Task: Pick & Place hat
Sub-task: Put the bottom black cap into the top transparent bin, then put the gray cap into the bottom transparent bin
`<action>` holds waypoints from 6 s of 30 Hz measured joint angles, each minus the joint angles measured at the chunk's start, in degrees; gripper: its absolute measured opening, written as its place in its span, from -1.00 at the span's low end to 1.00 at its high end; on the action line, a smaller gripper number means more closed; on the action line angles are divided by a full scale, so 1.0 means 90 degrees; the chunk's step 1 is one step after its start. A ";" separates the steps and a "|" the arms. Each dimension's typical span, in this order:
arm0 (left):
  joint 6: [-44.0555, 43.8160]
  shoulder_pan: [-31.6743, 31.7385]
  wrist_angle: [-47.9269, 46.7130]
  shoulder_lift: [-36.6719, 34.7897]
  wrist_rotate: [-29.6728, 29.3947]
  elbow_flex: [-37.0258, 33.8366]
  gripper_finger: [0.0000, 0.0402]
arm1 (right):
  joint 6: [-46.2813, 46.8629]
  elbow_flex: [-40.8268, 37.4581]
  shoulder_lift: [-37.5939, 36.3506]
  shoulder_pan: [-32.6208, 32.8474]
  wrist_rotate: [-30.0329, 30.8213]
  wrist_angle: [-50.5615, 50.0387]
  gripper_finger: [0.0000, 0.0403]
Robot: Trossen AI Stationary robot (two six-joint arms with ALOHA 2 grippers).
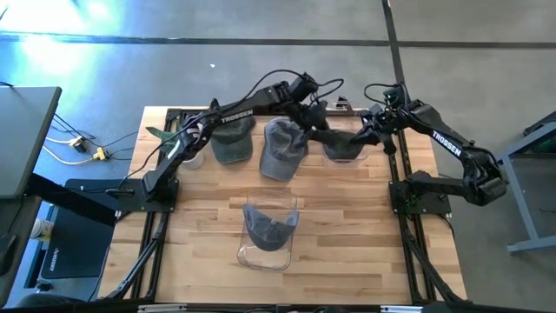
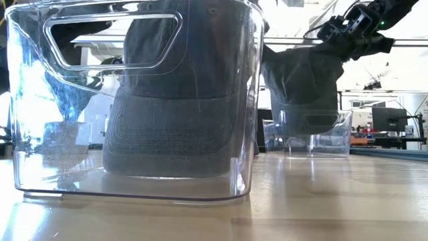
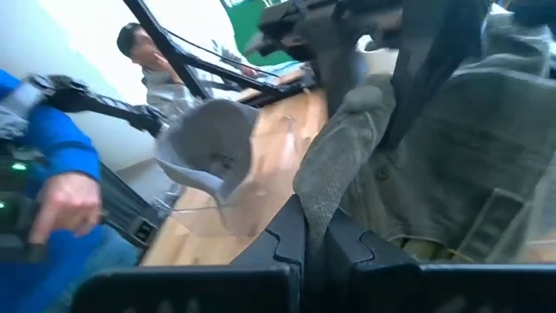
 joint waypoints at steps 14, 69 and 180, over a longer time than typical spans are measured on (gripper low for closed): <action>-0.0461 0.0385 0.0133 -0.0084 0.0420 0.0002 -0.89 | 0.1724 0.0000 -0.0019 -0.0063 0.1722 0.0037 -0.61; -0.1797 0.0250 0.0587 -0.0072 -0.1342 0.0007 -0.55 | 0.0516 0.1610 0.0809 0.0886 0.3338 -0.0070 -0.91; 0.0101 0.0828 0.0001 -0.1104 -0.3703 -0.3852 -0.94 | 0.5713 0.1610 -0.0328 0.4520 0.7705 0.1388 0.31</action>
